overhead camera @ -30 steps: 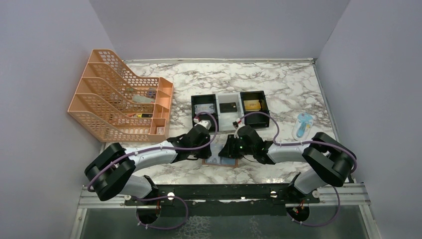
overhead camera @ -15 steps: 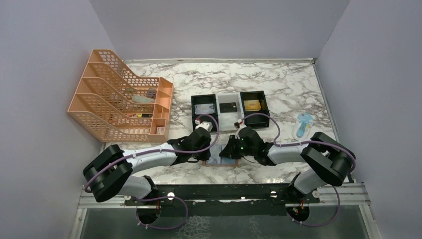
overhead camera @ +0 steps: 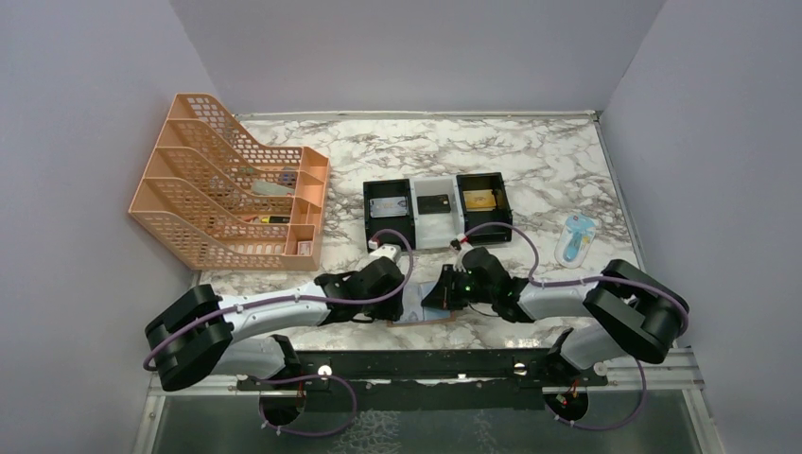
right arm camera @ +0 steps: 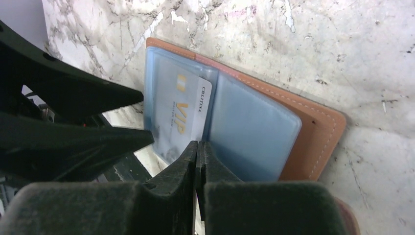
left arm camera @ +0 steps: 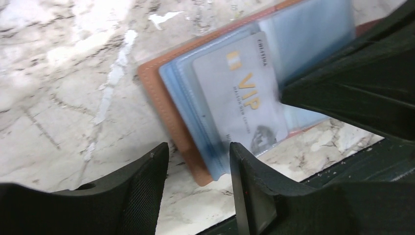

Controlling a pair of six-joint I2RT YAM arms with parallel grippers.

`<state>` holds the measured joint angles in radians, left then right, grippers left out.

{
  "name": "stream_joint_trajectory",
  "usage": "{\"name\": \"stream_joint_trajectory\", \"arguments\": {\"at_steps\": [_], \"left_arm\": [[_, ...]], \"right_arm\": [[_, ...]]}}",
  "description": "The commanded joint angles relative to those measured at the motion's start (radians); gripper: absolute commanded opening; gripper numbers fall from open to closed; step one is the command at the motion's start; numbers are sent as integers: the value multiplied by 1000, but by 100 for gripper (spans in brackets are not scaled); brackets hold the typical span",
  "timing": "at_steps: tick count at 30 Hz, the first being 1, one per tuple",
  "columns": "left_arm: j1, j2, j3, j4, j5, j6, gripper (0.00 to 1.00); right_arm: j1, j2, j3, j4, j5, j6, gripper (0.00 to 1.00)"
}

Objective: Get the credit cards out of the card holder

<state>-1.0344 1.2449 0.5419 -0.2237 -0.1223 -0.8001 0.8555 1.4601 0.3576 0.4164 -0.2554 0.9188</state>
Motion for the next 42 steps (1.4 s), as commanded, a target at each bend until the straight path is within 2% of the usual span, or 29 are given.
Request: {"name": "stream_joint_trajectory", "arguments": {"at_steps": [1, 7, 12, 16, 26, 33, 37, 42], "left_arm": [[-7, -48, 23, -83, -95, -58, 52], [-38, -65, 56, -75, -119, -68, 52], [-52, -55, 58, 3, -78, -47, 51], [-55, -36, 22, 91, -68, -62, 48], [-58, 12, -59, 96, -101, -122, 36], [-59, -28, -104, 89, -112, -131, 30], [-59, -47, -121, 89, -110, -132, 29], [-60, -52, -112, 80, -100, -111, 28]], "right_arm": [[2, -67, -8, -87, 35, -36, 3], [2, -122, -5, -136, 50, -60, 5], [2, -127, 17, -142, 9, -64, 15], [2, -101, 57, -171, 8, -89, 19], [2, 3, 129, -187, -49, -100, 21], [2, 11, 96, -181, -38, -69, 21], [2, 10, 80, -175, -8, -51, 22], [2, 49, 72, -110, -69, -17, 22]]}}
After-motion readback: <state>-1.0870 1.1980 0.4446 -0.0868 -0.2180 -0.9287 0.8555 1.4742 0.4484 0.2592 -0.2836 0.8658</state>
